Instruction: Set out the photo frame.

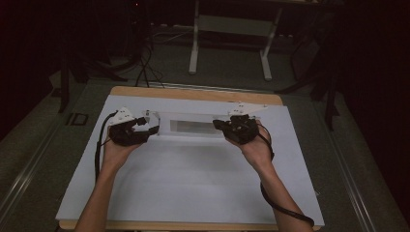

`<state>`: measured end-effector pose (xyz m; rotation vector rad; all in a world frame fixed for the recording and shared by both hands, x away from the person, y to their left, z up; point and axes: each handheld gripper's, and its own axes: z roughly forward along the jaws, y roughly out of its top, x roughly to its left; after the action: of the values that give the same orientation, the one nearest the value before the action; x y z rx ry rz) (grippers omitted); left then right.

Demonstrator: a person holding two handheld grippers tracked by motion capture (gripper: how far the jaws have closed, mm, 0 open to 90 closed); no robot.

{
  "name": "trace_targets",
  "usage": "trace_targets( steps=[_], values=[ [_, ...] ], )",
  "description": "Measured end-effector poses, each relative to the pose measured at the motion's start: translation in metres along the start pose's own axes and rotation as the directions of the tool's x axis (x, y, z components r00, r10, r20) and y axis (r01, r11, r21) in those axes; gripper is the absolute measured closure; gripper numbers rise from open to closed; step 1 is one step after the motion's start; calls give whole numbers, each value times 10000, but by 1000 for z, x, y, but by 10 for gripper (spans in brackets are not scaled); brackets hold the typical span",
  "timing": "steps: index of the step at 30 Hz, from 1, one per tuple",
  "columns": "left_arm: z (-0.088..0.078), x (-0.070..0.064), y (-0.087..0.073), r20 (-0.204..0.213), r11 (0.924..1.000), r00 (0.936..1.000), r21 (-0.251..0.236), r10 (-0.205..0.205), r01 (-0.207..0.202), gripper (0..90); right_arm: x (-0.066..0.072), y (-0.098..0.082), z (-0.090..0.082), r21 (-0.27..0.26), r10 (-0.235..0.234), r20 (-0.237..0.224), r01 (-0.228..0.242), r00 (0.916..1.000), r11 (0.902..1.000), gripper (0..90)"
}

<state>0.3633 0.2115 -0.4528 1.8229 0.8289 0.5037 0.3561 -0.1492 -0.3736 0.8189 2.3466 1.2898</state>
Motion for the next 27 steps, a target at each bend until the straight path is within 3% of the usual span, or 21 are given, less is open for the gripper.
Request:
trace_targets(
  steps=[13, 27],
  values=[
    [12, 1, 9, -84, 9995, 9995, 93, 316, -316, 465, -11, -3, 0, -2, 249, 254, -250, 9994, 9997, 900],
    [19, 5, 12, -196, 9999, 9997, -48, 122, -123, 487, -23, -12, -6, 41, 397, 763, -402, 9963, 9992, 890]
  ],
)
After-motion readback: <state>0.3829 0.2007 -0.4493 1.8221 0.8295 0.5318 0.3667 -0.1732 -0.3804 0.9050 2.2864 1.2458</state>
